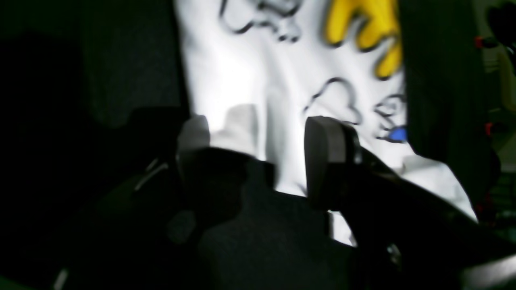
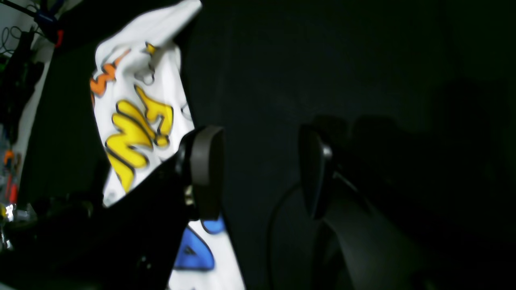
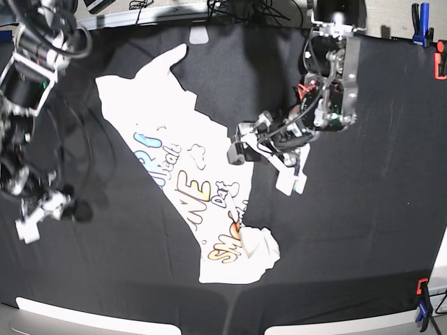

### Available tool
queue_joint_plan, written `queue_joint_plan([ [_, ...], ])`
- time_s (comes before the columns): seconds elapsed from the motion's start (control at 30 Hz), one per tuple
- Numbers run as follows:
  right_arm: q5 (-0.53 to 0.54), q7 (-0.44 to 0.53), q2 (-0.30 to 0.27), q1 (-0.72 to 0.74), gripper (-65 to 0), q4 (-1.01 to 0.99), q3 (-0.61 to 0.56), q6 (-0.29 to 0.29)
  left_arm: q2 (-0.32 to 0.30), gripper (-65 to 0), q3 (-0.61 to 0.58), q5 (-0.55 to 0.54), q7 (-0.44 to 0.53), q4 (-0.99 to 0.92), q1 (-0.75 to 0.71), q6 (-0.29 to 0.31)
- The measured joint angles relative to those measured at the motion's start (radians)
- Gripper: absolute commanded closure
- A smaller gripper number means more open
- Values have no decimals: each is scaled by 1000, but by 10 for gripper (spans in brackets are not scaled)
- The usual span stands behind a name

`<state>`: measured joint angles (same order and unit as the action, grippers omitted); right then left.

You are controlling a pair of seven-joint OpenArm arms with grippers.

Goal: Layout the t-shirt on the table in an organized manner, then fold the t-shirt properly
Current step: 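Lower the t-shirt onto the table and release with the right gripper, then drag the t-shirt with the left gripper across the table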

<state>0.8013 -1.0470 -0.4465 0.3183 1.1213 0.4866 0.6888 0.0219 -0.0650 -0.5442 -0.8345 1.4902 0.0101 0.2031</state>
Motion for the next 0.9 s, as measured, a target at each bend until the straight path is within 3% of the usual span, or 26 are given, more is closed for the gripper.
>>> queue_joint_plan([
  [0.3, 29, -6, -24, -41, -290, 84, 53, 0, 0, -317, 0, 4, 34, -93, 52, -1],
  [0.47, 30, -10, -24, -41, -290, 97, 79, 0, 0, -317, 0, 105, 31, -94, 54, -2],
  [0.6, 30, -11, -24, -41, -290, 97, 79, 0, 3, -314, 0, 40, 10, -93, 57, -68],
  [0.7, 29, -11, -24, -41, -290, 97, 79, 0, 4, -228, 0, -27, -15, -94, 56, -35],
  [0.83, 29, -11, -24, -41, -290, 97, 79, 0, 11, -28, 0, -32, -11, -94, 56, 5],
  [0.9, 29, -11, -24, -41, -290, 97, 79, 0, 11, 0, 0, -28, -11, -94, 56, 8],
])
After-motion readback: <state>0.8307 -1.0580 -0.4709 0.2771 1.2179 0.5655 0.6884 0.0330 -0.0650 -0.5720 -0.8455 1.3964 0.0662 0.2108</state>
